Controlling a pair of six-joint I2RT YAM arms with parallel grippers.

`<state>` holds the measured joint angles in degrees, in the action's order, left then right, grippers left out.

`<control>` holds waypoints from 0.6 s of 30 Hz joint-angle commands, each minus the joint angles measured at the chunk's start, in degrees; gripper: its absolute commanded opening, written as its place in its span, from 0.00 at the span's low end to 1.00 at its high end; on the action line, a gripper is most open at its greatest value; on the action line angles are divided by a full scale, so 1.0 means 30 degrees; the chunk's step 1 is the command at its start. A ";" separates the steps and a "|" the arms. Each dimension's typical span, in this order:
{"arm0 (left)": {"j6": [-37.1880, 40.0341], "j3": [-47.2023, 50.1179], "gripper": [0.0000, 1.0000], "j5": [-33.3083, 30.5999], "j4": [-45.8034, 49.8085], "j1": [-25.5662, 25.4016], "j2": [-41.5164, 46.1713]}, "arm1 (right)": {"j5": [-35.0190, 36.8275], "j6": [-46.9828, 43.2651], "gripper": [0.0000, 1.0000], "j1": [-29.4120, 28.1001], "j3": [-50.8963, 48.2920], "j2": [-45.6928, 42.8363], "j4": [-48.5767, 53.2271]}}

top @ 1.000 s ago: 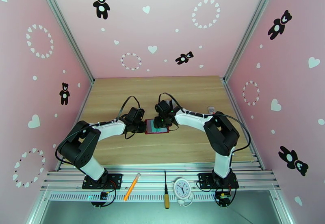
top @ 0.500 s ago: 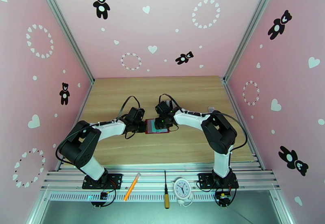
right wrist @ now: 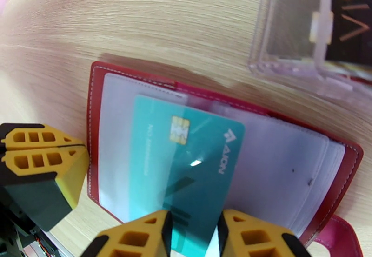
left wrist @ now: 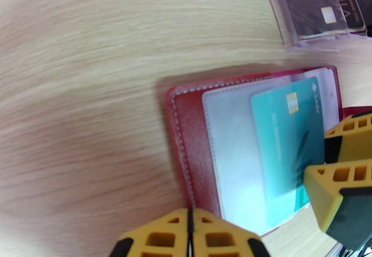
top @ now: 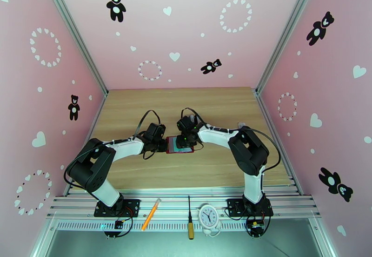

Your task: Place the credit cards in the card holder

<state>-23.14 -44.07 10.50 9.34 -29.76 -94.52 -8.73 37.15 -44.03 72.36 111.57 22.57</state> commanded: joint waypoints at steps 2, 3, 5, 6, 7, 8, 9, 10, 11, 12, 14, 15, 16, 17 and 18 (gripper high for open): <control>0.0171 0.0219 0.10 0.0572 -0.0004 -0.0035 -0.0750 | -0.0385 0.0139 0.32 -0.0231 0.0797 0.0500 0.0284; 0.0162 0.0217 0.11 0.0599 -0.0009 -0.0029 -0.0753 | -0.0422 0.0130 0.32 -0.0286 0.0862 0.0557 0.0305; 0.0153 0.0223 0.11 0.0671 -0.0038 -0.0032 -0.0786 | -0.0495 0.0131 0.32 -0.0373 0.1039 0.0731 0.0418; 0.0124 0.0248 0.10 0.0722 -0.0107 -0.0041 -0.0803 | -0.0517 0.0128 0.32 -0.0431 0.1147 0.0804 0.0448; 0.0123 0.0248 0.11 0.0772 -0.0115 -0.0039 -0.0781 | -0.0517 0.0162 0.32 -0.0482 0.1186 0.0860 0.0425; 0.0109 0.0248 0.10 0.0794 -0.0152 -0.0034 -0.0815 | -0.0546 0.0158 0.32 -0.0542 0.1236 0.0910 0.0441; 0.0101 0.0265 0.11 0.0827 -0.0156 -0.0023 -0.0808 | -0.0546 0.0174 0.32 -0.0585 0.1335 0.0976 0.0517; 0.0095 0.0270 0.11 0.0863 -0.0196 -0.0039 -0.0810 | -0.0546 0.0194 0.32 -0.0638 0.1396 0.1033 0.0534; 0.0091 0.0277 0.10 0.0873 -0.0187 -0.0035 -0.0808 | -0.0574 0.0212 0.32 -0.0673 0.1452 0.1112 0.0555; 0.0092 0.0292 0.11 0.0893 -0.0214 -0.0040 -0.0813 | -0.0576 0.0202 0.32 -0.0702 0.1557 0.1158 0.0566; 0.0084 0.0307 0.11 0.0936 -0.0248 -0.0033 -0.0808 | -0.0618 0.0219 0.32 -0.0761 0.1680 0.1269 0.0613; 0.0095 0.0307 0.11 0.0967 -0.0274 -0.0023 -0.0811 | -0.0627 0.0223 0.32 -0.0763 0.1752 0.1313 0.0626; 0.0095 0.0335 0.11 0.0981 -0.0308 -0.0038 -0.0809 | -0.0634 0.0217 0.32 -0.0791 0.1844 0.1390 0.0655; 0.0084 0.0314 0.10 0.0954 -0.0319 -0.0038 -0.0840 | -0.0663 0.0231 0.32 -0.0817 0.1960 0.1473 0.0682; 0.0073 0.0307 0.11 0.0944 -0.0303 -0.0042 -0.0879 | -0.0686 0.0219 0.32 -0.0821 0.2053 0.1517 0.0724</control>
<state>-23.14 -44.07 11.38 8.29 -29.76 -94.89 -9.69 37.34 -45.76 76.38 114.34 23.64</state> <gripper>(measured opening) 0.107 0.317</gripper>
